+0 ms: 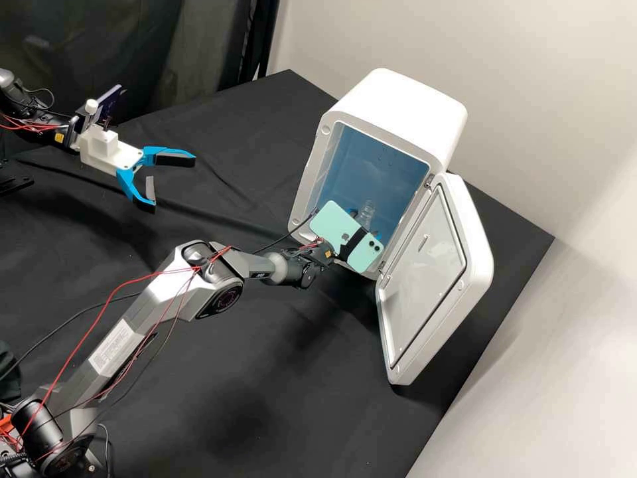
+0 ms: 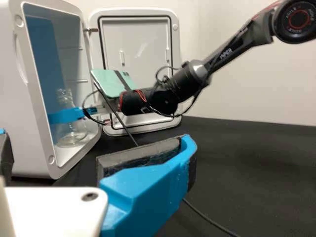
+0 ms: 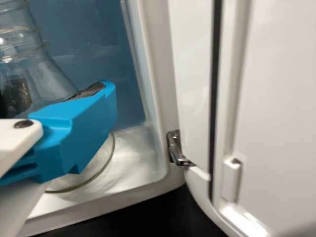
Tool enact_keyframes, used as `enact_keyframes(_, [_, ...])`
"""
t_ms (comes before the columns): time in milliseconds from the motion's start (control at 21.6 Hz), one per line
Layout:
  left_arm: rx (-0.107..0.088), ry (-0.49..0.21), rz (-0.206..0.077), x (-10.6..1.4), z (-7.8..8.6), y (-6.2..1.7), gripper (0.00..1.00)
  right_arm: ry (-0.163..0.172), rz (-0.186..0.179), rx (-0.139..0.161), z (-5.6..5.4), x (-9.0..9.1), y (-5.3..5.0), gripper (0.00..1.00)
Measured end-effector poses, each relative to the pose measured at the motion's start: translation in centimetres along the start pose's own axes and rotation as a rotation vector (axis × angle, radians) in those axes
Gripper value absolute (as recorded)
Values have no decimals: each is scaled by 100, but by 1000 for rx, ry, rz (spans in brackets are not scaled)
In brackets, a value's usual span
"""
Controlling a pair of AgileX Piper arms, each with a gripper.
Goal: Place the flask in the incubator
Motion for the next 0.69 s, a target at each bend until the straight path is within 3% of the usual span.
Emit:
enact_keyframes(139, [2,5,-13,-2,-3,-9,100,14,-7,-6,-26,69,-27,0])
enact_keyframes(277, [9,-2,-9,-10,25,16,100,-1,-28,-1,-22,137,-49,0])
enact_keyframes(555, [16,-33,-3,-6,108,34,100,5,-53,20,-74,169,-102,0])
enact_keyframes(693, [20,-40,-1,-9,131,46,100,12,-63,16,-112,173,-152,0])
